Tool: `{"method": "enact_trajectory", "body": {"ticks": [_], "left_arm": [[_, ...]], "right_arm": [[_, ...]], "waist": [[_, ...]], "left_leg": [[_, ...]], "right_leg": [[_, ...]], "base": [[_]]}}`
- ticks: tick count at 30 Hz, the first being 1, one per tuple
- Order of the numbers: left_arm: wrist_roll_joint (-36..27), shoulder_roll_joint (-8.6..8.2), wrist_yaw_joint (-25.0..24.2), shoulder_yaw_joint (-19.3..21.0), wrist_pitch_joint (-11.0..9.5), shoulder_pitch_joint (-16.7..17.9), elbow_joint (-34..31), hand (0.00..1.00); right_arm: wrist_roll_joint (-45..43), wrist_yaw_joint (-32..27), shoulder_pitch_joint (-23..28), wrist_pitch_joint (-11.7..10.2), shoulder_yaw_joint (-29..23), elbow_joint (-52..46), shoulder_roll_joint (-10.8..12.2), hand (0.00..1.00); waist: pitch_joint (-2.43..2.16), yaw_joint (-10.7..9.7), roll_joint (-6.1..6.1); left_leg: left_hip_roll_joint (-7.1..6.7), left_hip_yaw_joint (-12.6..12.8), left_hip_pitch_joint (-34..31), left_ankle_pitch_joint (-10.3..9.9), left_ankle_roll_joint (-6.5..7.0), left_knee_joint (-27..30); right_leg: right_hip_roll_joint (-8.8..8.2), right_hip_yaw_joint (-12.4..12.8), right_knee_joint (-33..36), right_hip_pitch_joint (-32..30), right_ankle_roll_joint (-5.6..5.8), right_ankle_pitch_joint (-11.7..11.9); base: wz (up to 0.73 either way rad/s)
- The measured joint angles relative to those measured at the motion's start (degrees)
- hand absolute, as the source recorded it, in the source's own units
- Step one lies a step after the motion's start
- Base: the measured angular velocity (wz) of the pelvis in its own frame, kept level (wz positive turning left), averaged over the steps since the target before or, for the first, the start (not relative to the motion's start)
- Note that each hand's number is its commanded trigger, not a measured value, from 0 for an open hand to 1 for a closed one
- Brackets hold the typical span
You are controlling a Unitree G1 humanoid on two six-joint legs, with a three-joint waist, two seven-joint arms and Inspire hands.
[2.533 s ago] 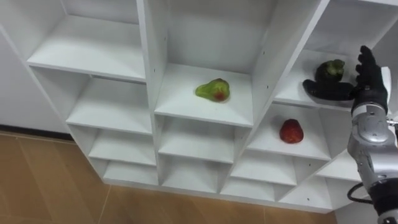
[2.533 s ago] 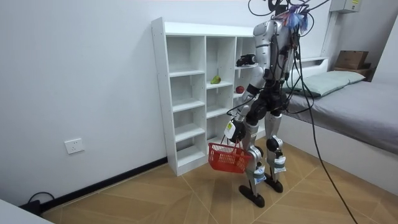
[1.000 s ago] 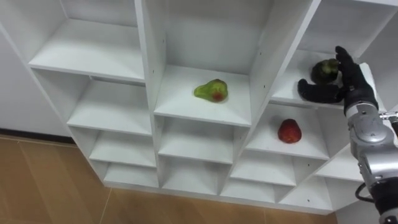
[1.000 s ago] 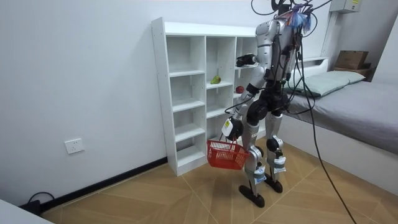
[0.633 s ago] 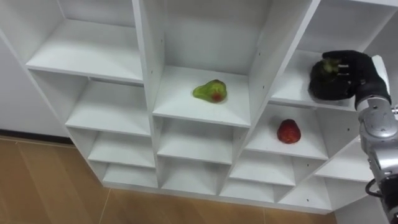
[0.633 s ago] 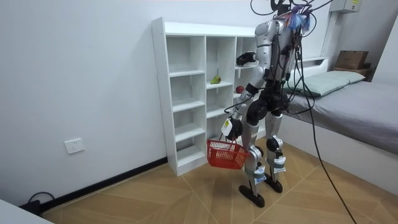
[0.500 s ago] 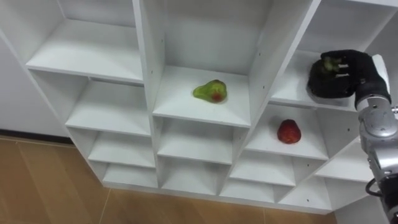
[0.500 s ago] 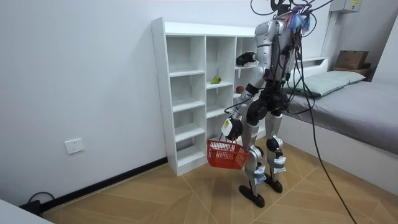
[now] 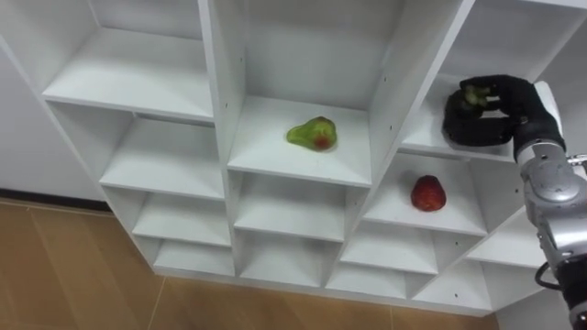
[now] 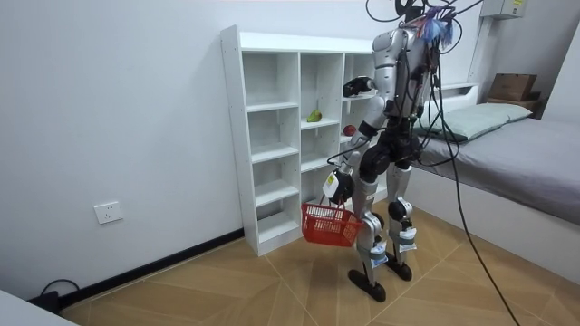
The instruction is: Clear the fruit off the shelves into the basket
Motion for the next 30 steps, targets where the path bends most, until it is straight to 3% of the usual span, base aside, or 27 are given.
{"method": "enact_trajectory", "body": {"ticks": [7, 13, 21, 30], "left_arm": [[-0.04, 0.09, -0.01, -0.95, 0.04, -0.95, 0.01, 1.0], [-0.66, 0.09, 0.01, -0.94, -0.42, -2.33, 0.04, 1.0], [-12.89, -0.09, 4.83, -0.35, -4.86, -4.7, 0.13, 1.0], [-25.91, -1.63, 6.33, -0.48, -6.23, -5.54, -2.17, 1.0]], "right_arm": [[1.75, -0.19, 0.13, 0.67, 0.07, -1.31, 0.23, 1.0], [1.83, 0.36, 3.49, 1.09, 0.14, -7.89, 0.57, 1.0], [3.54, 2.16, 12.76, 0.97, 2.29, -22.54, 2.94, 1.0], [1.23, 2.43, 18.97, 0.6, 2.42, -29.78, 5.86, 1.0]], "waist": [[0.03, -0.22, 0.02], [0.03, -0.38, 0.02], [0.0, -0.36, 0.09], [-0.42, -1.95, 1.23]], "left_leg": [[0.04, 0.0, -0.06, 0.0, 0.0, -0.04], [0.04, 0.41, 0.03, -0.01, 0.0, -0.13], [0.1, 1.6, 0.68, 0.01, 0.02, -0.4], [0.44, 3.26, 1.15, 0.0, 0.02, -0.69]], "right_leg": [[0.02, 0.11, 0.02, -0.05, 0.0, 0.0], [0.07, 1.13, 0.0, -0.41, 0.0, 0.0], [0.04, 2.28, -0.01, -0.4, 0.01, 0.01], [0.17, 3.31, 0.2, -0.69, 0.03, 0.33]], "base": [[0.0], [-0.03], [-0.06], [-0.09]]}}
